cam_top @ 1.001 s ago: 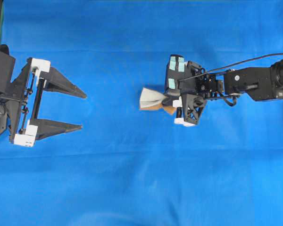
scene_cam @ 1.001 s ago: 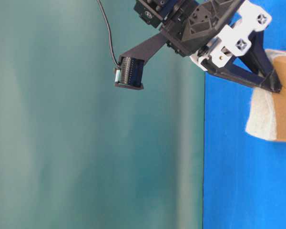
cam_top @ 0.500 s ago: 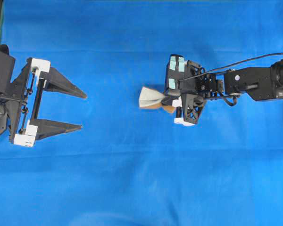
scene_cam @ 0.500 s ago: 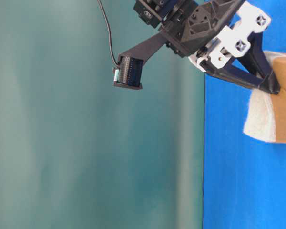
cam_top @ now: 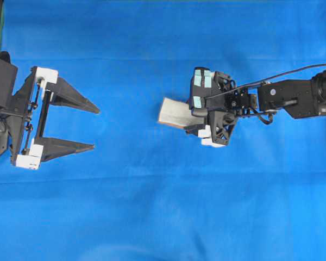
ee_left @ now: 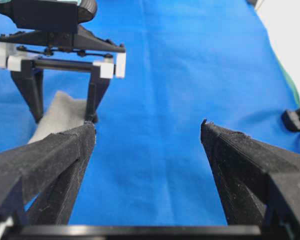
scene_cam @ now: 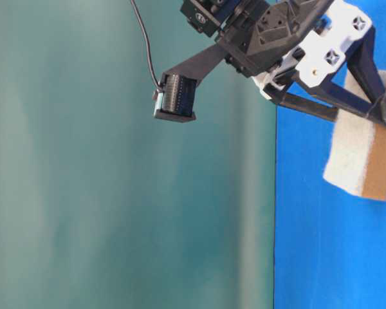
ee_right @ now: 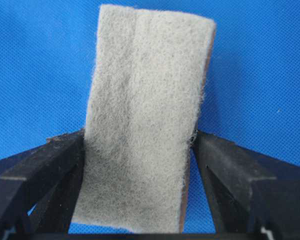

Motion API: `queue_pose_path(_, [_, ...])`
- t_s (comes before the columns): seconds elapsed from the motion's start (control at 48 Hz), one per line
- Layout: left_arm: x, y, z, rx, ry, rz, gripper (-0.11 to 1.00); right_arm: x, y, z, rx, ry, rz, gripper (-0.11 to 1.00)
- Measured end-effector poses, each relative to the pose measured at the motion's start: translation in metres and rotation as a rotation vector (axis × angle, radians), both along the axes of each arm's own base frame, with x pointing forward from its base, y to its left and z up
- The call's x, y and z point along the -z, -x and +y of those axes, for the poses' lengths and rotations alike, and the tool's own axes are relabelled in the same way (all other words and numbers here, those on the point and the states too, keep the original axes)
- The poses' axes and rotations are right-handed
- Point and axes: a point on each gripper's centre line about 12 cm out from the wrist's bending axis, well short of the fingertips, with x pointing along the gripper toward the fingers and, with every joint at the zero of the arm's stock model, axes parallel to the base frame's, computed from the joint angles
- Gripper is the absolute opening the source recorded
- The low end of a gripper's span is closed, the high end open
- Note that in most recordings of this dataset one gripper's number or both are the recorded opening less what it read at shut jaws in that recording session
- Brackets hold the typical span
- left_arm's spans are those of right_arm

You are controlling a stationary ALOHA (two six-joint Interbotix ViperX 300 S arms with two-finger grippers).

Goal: Hand over the sponge with the left arm and wipe it with the right arm.

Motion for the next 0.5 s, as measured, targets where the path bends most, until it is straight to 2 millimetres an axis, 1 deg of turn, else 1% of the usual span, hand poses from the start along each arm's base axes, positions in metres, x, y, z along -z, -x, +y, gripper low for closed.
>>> queue_pose_path(0.229, [0.000,0.000,0.000,0.000,-0.001,-0.002,0.83,-0.002,-0.002,0.000,0.002,0.005,0.015,0.74])
queue_pose_path(0.292, [0.000,0.000,0.000,0.000,-0.001,0.000,0.83,-0.007,-0.001,-0.001,0.004,0.007,0.014,0.74])
queue_pose_path(0.5, [0.000,0.000,0.000,0.000,-0.001,0.000,0.83,-0.037,0.001,0.004,-0.007,0.022,-0.025,0.74])
